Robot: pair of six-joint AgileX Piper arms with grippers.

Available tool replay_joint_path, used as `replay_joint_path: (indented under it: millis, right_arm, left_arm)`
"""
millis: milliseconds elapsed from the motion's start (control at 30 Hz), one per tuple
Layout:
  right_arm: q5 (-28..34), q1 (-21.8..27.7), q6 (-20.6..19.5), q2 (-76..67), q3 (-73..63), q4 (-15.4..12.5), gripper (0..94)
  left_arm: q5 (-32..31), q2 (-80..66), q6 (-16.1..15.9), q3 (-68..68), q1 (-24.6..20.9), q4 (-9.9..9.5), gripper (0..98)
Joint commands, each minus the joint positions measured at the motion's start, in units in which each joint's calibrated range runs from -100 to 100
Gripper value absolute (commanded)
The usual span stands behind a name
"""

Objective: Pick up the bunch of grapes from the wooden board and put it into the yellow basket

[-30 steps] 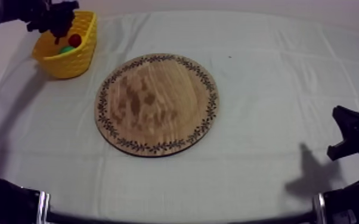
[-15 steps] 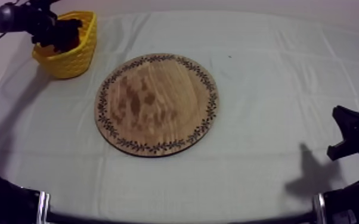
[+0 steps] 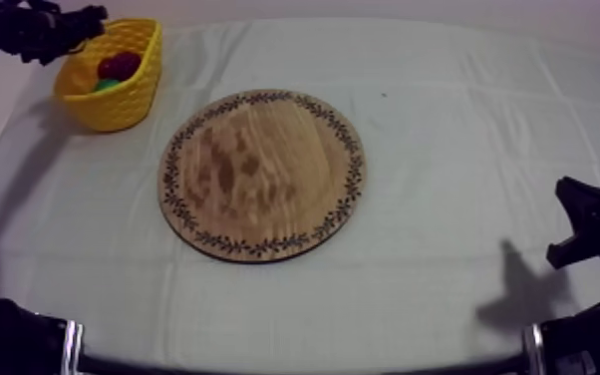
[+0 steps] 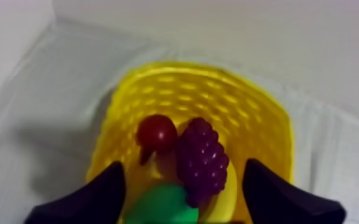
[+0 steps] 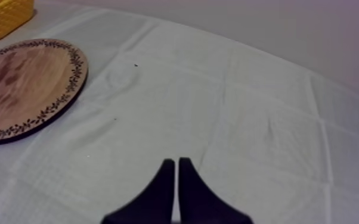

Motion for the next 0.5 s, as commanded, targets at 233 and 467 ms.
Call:
replay_joint_path:
  millis: [233, 467]
  right_arm:
    - [0.0, 0.0, 0.0, 0.0, 0.0, 0.0, 0.4]
    - [0.0, 0.0, 0.0, 0.0, 0.0, 0.0, 0.4]
  left_arm:
    - [-2.1, -20.3, 1.8, 12.1, -1.0, -0.02, 25.1]
    - [-2.2, -36.1, 3.3, 22.5, -1.1, -0.02, 4.8]
